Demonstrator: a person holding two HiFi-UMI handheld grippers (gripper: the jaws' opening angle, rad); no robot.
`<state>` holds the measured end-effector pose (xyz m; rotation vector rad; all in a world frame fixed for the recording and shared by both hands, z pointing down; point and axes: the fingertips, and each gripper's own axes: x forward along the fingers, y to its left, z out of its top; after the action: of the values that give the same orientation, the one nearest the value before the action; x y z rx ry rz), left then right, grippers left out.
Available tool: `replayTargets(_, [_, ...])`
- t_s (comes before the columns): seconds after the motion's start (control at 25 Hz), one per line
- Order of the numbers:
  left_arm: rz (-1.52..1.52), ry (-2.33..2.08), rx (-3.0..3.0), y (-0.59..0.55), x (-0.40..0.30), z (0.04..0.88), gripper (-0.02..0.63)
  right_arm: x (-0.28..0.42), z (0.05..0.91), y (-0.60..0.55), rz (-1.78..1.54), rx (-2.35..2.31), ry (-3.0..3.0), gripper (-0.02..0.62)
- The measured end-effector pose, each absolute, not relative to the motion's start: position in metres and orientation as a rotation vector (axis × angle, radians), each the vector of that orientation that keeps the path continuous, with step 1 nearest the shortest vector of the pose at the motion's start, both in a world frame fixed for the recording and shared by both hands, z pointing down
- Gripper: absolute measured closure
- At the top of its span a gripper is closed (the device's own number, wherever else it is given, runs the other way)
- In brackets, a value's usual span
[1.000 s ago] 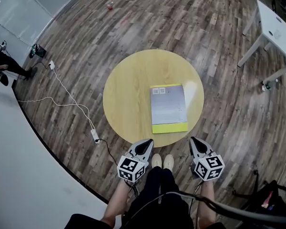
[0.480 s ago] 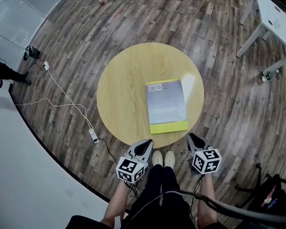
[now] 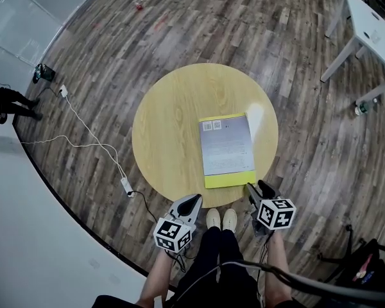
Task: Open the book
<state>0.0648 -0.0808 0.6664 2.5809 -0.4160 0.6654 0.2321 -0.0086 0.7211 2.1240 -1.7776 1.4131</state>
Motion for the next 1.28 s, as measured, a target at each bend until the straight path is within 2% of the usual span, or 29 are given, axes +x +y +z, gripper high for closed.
replayTargets(0.52, [0.657,-0.455,2.551,-0.091,0.056,0.672,0.607,0.231,0.727,-0.011,1.381,2.090,-1.740,0.414])
replayTargets(0.76, [0.650,-0.464,2.541,-0.095,0.053,0.672,0.607,0.242,0.726,-0.008,1.309,2.120,-1.651,0.561])
replayTargets(1.28, [0.624,-0.484,2.532,-0.098,0.045,0.670,0.607,0.244,0.728,-0.007,1.260,2.119,-1.582,0.591])
